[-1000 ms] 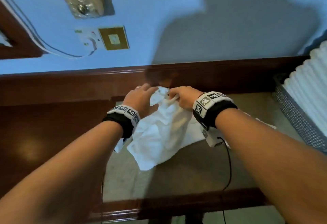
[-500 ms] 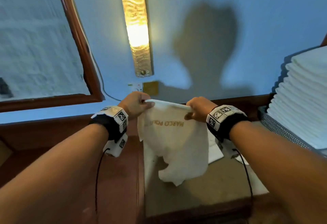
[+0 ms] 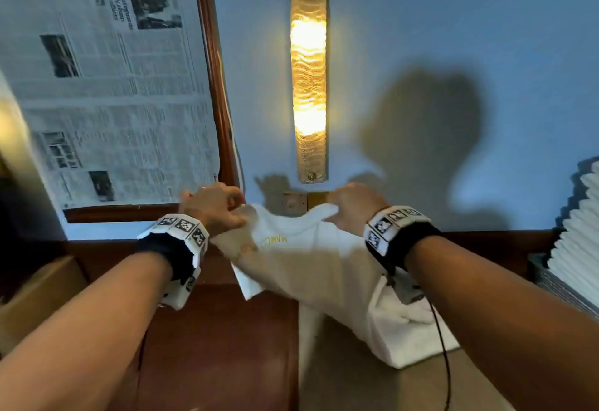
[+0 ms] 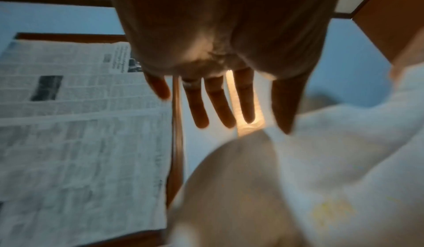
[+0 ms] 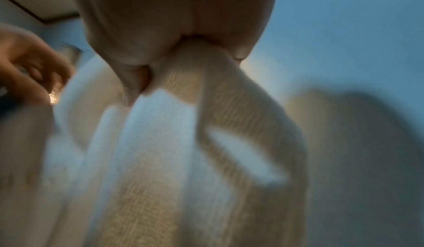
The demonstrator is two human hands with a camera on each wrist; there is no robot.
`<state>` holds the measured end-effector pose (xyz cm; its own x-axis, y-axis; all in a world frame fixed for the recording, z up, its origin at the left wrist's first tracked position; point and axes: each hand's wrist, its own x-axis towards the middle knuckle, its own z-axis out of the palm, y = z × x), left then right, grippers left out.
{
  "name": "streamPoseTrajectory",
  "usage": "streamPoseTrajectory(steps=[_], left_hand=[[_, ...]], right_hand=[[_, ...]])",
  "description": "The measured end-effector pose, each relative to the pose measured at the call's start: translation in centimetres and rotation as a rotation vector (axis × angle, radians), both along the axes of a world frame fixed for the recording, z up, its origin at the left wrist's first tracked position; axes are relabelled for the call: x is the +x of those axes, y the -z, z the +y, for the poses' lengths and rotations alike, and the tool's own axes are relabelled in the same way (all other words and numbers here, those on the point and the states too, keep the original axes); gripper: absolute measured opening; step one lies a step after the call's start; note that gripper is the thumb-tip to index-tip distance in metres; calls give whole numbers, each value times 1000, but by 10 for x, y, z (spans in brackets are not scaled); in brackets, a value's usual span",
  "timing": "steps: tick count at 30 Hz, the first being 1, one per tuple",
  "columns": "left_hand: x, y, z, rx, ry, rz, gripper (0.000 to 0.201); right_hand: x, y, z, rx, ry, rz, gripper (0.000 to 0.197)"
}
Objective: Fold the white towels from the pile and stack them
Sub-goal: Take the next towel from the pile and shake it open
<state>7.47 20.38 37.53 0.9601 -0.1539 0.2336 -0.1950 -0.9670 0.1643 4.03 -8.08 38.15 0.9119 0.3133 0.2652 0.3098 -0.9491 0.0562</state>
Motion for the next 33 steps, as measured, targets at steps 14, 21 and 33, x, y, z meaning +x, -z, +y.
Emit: streamPoseTrajectory(steps=[14, 21, 33], left_hand=[[43, 17, -13, -404, 108, 73, 20], [55, 28, -15, -695, 126, 140, 34], [74, -5, -15, -830, 329, -59, 30]], right_hand=[[91, 15, -2, 184, 41, 154, 35], [129, 15, 27, 801, -175, 48, 15], [128, 5, 80, 647, -286, 15, 32]])
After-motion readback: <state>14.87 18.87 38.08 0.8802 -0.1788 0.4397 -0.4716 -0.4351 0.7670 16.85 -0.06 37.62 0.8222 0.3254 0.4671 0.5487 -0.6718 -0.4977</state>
